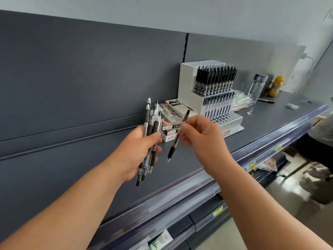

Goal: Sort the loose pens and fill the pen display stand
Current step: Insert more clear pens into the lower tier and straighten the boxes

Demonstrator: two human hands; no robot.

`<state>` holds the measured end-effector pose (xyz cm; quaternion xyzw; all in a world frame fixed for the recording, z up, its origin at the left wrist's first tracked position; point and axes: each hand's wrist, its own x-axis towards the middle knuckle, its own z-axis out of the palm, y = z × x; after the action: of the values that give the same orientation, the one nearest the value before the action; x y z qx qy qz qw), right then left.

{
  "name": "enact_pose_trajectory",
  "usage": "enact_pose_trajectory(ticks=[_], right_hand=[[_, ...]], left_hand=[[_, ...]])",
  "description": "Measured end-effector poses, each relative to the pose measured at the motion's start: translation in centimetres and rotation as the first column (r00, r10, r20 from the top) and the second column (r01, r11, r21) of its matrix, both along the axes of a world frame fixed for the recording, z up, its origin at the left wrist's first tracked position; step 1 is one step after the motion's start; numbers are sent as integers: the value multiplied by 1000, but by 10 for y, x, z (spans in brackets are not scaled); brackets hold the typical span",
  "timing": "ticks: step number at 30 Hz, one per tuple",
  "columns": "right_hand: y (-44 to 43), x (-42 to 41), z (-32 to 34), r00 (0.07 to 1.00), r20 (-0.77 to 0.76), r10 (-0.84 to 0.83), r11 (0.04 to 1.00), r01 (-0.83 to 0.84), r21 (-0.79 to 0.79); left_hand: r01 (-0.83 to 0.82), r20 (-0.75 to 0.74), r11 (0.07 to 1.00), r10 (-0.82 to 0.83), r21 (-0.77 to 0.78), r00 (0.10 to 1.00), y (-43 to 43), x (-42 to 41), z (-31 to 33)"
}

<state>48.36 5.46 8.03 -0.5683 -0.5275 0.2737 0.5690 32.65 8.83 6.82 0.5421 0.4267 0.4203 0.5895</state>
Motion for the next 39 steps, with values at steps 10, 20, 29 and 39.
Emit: enact_pose_trajectory(ticks=[10,20,29,39], right_hand=[[35,61,-6,998,-48,-38,999,36,-29],[112,147,11,1000,12,-22,1000,22,16],[149,204,18,993,47,107,993,-109,54],[185,244,10,893,202,403,907,-419,40]], left_hand=[[76,12,997,-76,33,997,42,68,1],[26,25,1000,-26,9,999,110,135,3],[-87,-13,996,87,-19,996,132,183,6],[-428,-17,903,428,31,904,117,234,-5]])
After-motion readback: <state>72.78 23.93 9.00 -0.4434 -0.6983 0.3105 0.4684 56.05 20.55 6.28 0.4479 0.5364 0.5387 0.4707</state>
